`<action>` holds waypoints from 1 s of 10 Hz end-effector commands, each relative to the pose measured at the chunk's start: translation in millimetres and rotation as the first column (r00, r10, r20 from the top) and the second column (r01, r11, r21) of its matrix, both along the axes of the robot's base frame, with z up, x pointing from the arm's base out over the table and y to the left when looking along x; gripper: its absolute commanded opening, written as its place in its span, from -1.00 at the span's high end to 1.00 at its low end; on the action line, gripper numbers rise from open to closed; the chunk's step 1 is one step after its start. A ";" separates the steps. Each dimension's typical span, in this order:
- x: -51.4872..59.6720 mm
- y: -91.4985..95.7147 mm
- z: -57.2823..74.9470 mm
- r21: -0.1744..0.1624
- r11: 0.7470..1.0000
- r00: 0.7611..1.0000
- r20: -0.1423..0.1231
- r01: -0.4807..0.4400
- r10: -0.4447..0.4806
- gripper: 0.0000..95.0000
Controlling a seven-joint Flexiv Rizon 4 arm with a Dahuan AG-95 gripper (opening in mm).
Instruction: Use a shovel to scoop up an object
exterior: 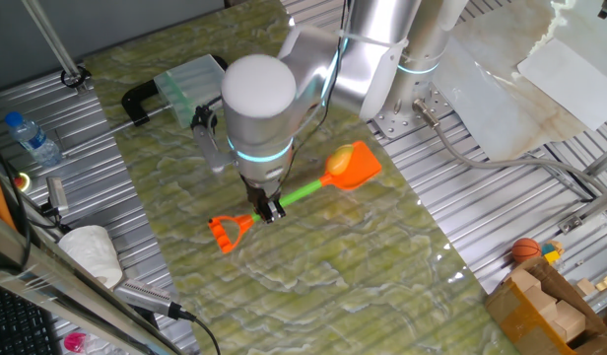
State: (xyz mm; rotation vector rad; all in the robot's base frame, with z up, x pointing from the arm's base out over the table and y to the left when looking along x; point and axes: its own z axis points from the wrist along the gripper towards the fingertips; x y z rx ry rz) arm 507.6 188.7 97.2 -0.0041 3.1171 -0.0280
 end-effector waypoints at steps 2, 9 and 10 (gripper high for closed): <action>0.6 3.3 -4.8 0.004 1.000 1.000 0.008 0.004 -0.004 1.00; 7.0 22.7 -33.5 -0.002 1.000 1.000 0.017 0.002 -0.002 1.00; 8.0 25.6 -35.8 -0.004 1.000 1.000 0.017 0.004 -0.004 1.00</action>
